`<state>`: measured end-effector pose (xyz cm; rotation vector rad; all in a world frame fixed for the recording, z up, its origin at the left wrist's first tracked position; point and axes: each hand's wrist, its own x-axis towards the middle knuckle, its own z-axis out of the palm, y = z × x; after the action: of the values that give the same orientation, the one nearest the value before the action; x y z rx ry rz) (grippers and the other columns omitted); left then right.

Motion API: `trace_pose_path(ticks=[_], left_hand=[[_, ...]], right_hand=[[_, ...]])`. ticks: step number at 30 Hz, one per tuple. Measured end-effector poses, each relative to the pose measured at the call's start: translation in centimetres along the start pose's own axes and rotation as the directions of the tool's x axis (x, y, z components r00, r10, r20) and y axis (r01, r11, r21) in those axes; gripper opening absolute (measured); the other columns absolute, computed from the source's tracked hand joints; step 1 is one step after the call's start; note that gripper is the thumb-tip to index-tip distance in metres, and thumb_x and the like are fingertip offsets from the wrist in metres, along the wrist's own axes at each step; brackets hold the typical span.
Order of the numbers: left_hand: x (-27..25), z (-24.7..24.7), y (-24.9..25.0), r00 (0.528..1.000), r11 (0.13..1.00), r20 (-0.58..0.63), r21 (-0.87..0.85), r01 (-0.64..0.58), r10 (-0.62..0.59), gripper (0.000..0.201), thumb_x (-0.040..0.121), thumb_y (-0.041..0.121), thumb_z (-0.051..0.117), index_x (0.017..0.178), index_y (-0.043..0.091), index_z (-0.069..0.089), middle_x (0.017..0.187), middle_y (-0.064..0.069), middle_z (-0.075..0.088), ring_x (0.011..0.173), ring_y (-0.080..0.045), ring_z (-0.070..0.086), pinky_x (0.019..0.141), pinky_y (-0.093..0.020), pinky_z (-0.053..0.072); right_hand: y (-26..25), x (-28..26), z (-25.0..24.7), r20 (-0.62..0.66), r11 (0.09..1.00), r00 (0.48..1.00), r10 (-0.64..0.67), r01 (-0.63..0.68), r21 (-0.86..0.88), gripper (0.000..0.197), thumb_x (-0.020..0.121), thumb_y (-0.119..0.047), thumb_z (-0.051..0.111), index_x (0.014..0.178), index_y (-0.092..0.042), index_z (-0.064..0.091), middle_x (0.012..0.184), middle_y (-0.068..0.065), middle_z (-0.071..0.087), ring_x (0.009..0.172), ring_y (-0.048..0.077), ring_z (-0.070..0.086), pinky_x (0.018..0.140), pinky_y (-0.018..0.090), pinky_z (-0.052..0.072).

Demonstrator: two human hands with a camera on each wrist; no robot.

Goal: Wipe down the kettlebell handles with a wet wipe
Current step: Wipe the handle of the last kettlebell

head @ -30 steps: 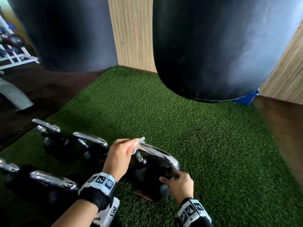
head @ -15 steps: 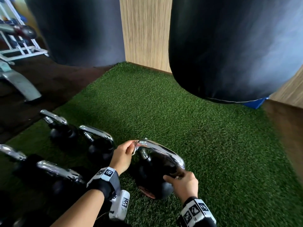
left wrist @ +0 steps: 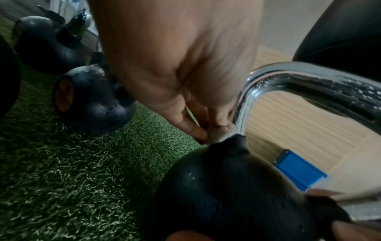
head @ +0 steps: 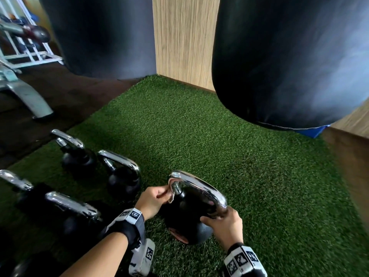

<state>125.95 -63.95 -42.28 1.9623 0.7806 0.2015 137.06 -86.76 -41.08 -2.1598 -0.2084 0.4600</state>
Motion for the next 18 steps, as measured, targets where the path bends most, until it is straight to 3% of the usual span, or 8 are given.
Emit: trace_pose_path(ticks=[3, 6, 8, 10, 12, 14, 16, 18], left_hand=[[-0.3, 0.2, 0.3, 0.992, 0.999, -0.121, 0.041, -0.033, 0.038, 0.024, 0.091, 0.035, 0.075, 0.113, 0.025, 0.078, 0.107, 0.019, 0.075, 0.093, 0.009, 0.068, 0.076, -0.008, 0.049], [-0.6, 0.4, 0.4, 0.985, 0.996, -0.154, 0.061, -0.066, 0.075, 0.008, 0.089, 0.029, 0.077, 0.092, 0.024, 0.083, 0.084, 0.033, 0.072, 0.083, 0.014, 0.066, 0.073, -0.016, 0.051], [-0.7, 0.8, 0.4, 0.982, 0.994, -0.162, 0.064, -0.084, 0.093, 0.006, 0.088, 0.025, 0.079, 0.088, 0.021, 0.083, 0.070, 0.043, 0.064, 0.076, 0.023, 0.061, 0.073, -0.014, 0.051], [-0.3, 1.6, 1.0, 0.974, 0.993, -0.192, 0.048, -0.110, 0.118, 0.010, 0.087, 0.022, 0.080, 0.095, 0.018, 0.083, 0.081, 0.043, 0.064, 0.076, 0.027, 0.059, 0.070, -0.004, 0.047], [0.5, 2.3, 1.9, 0.970, 0.991, -0.205, 0.055, -0.121, 0.129, 0.016, 0.087, 0.021, 0.080, 0.103, 0.017, 0.082, 0.098, 0.027, 0.072, 0.084, 0.020, 0.062, 0.073, 0.003, 0.043], [1.4, 2.8, 3.0, 0.977, 0.992, -0.179, 0.073, -0.104, 0.115, 0.020, 0.087, 0.021, 0.080, 0.107, 0.018, 0.081, 0.105, 0.009, 0.077, 0.092, 0.010, 0.066, 0.074, 0.005, 0.040], [2.2, 3.3, 3.7, 0.985, 0.996, -0.154, 0.044, -0.075, 0.081, 0.026, 0.087, 0.019, 0.081, 0.113, 0.015, 0.078, 0.109, 0.002, 0.078, 0.095, 0.005, 0.067, 0.075, 0.007, 0.039], [2.7, 3.8, 4.3, 0.986, 0.996, -0.139, 0.027, -0.084, 0.087, 0.028, 0.087, 0.015, 0.080, 0.115, 0.010, 0.077, 0.111, -0.002, 0.077, 0.091, 0.008, 0.066, 0.075, 0.007, 0.039]], right_hand=[[-0.2, 0.2, -0.6, 0.047, 0.999, 0.999, -0.024, 0.026, -0.037, 0.044, 0.053, -0.016, 0.096, 0.074, -0.026, 0.058, 0.083, -0.004, 0.071, 0.080, 0.017, 0.069, 0.074, 0.028, 0.056], [-0.2, 0.0, -1.7, 0.103, 0.993, 0.994, -0.044, 0.055, -0.103, 0.039, 0.059, -0.002, 0.086, 0.069, -0.023, 0.055, 0.080, -0.003, 0.069, 0.080, 0.021, 0.071, 0.074, 0.035, 0.061], [0.0, -0.2, -2.4, 0.150, 0.978, 0.985, -0.091, 0.116, -0.173, 0.033, 0.063, -0.001, 0.080, 0.067, -0.026, 0.059, 0.076, -0.007, 0.072, 0.073, 0.014, 0.071, 0.064, 0.021, 0.059], [0.3, -0.6, -3.1, 0.200, 0.956, 0.968, -0.154, 0.198, -0.218, 0.028, 0.066, -0.004, 0.077, 0.064, -0.027, 0.062, 0.072, -0.008, 0.072, 0.067, 0.008, 0.068, 0.055, 0.011, 0.050], [0.2, -1.2, -3.6, 0.259, 0.930, 0.946, -0.198, 0.264, -0.254, 0.022, 0.068, -0.007, 0.078, 0.067, -0.026, 0.066, 0.074, -0.008, 0.071, 0.066, 0.004, 0.065, 0.051, 0.007, 0.043], [0.0, -1.6, -3.7, 0.328, 0.907, 0.918, -0.220, 0.317, -0.278, 0.019, 0.072, -0.005, 0.073, 0.083, -0.020, 0.074, 0.085, -0.007, 0.074, 0.075, 0.003, 0.068, 0.058, 0.007, 0.046], [-0.4, -1.7, -3.4, 0.387, 0.876, 0.889, -0.243, 0.372, -0.305, 0.026, 0.074, 0.002, 0.065, 0.093, -0.011, 0.077, 0.094, -0.005, 0.074, 0.083, 0.005, 0.069, 0.069, 0.011, 0.053], [-0.8, -1.9, -2.9, 0.436, 0.849, 0.863, -0.256, 0.416, -0.325, 0.022, 0.076, -0.001, 0.069, 0.096, -0.008, 0.076, 0.097, -0.005, 0.072, 0.084, 0.004, 0.068, 0.073, 0.015, 0.056]])
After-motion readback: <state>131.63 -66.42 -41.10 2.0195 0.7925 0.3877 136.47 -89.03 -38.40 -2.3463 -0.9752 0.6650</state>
